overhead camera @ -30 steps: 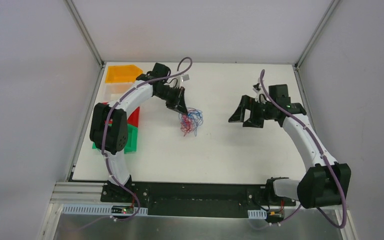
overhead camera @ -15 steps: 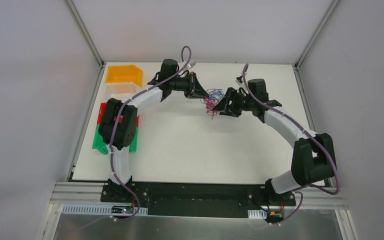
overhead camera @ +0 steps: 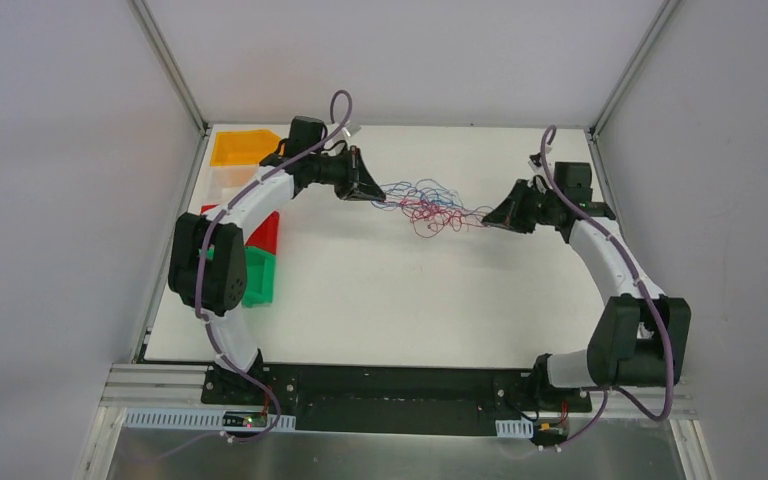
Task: Untangle the cables
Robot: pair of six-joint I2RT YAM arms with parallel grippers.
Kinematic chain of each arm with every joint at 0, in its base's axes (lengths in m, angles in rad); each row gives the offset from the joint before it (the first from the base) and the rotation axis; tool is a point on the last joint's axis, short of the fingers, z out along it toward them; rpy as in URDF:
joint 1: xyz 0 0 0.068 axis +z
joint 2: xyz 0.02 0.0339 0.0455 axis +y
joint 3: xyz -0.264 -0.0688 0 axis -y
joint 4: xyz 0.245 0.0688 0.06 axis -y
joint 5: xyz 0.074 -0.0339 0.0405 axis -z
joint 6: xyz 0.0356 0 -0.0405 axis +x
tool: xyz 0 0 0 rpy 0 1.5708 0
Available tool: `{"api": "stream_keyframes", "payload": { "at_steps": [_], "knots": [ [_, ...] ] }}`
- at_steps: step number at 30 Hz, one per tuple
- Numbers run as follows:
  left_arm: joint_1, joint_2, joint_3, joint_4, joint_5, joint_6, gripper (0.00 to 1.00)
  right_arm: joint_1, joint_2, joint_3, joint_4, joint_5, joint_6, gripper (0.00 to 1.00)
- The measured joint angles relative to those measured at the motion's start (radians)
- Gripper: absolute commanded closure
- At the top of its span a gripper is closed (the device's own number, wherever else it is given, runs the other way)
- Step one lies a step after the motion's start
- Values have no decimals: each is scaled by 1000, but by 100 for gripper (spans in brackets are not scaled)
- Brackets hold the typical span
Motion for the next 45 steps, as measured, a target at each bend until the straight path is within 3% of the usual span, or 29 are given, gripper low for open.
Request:
{"api": "stream_keyframes", "payload": {
  "at_steps": [2, 12, 27, 30, 38, 41, 42, 43, 45],
  "knots": [
    [33, -34, -5, -67, -8, 59, 100, -49, -46, -18, -43, -42, -43, 100],
    [251, -88, -66, -328, -109, 293, 100, -266, -112, -23, -255, 45, -254, 100],
    [210, -109, -91, -389, -87, 400, 100, -299, -8, 46, -306, 49, -288, 100],
    [210, -110, -46, -400, -43, 390, 100, -333, 26, 116, -330, 27, -294, 100],
    [204, -121, 245, -383, 68, 362, 100, -403, 117, 314, -365, -21, -301, 100],
    [204, -152, 227, -371, 82, 363, 88, -418, 128, 345, -362, -28, -301, 100],
    [205, -164, 197, -365, 83, 368, 81, -421, 134, 346, -360, -39, -302, 100],
    [206, -175, 156, -362, 80, 378, 67, -421, 143, 346, -365, -45, -309, 100],
    [214, -192, 50, -357, 64, 409, 38, -411, 165, 343, -385, -38, -350, 76]
  ]
}}
